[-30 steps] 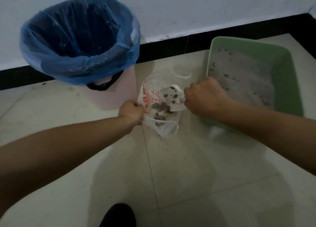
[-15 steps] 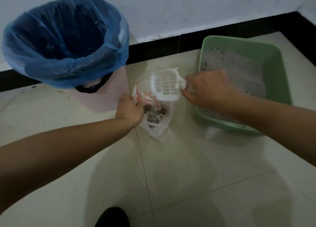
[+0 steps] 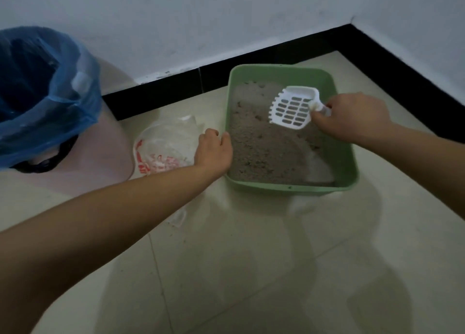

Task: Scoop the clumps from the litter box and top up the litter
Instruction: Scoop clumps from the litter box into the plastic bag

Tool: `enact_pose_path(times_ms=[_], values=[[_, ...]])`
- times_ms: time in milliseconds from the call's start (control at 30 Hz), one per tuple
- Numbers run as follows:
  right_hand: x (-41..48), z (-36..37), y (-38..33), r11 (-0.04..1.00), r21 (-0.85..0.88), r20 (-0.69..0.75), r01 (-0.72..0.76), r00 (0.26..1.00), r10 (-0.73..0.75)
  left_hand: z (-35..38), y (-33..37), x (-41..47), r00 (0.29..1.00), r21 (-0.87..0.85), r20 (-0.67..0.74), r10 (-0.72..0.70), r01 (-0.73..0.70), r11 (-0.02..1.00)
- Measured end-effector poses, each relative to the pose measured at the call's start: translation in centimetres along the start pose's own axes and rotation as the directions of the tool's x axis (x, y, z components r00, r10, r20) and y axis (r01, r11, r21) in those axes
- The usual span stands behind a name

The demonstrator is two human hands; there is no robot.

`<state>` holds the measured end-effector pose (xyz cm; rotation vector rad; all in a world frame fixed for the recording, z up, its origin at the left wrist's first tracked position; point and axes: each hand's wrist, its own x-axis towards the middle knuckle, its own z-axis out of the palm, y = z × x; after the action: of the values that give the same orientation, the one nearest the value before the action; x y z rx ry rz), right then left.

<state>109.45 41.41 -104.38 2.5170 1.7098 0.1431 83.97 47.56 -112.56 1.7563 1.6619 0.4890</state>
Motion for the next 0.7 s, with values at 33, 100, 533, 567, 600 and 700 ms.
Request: enact_pose_path(times_ms=[33,100,533,567,600,700], values=[[-0.2,0.3,0.5,1.0,-0.019,0.044,-0.008,0.999,0.009,0.7,0.5,0.4,1.0,0.011,-0.002,-0.015,0.015,1.0],[-0.7,1.0,1.2,0.999,-0.047,0.111,-0.003,0.994,0.008,1.8,0.9,1.2,0.999,0.044,-0.032,-0.034,0.035,0.998],[6.1,5.2,-2.8,0.907,-0.327,-0.139,0.264,0.936,-0.322,3.7,-0.3,2.7,0.99,0.115,-0.136,0.046,-0.03,0.993],[6.5,5.4,-3.3,0.876,-0.366,-0.115,0.313,0.919,-0.376,3.8,-0.4,2.8,0.989,0.118,-0.138,0.044,-0.028,0.993],[6.6,5.7,-3.6,0.843,-0.393,-0.087,0.367,0.898,-0.432,3.8,-0.4,2.8,0.989,0.12,-0.14,0.043,-0.026,0.992],[6.1,6.0,-2.8,0.803,-0.376,-0.033,0.463,0.859,-0.511,3.9,-0.4,2.8,0.99,0.103,-0.135,0.042,-0.029,0.994]])
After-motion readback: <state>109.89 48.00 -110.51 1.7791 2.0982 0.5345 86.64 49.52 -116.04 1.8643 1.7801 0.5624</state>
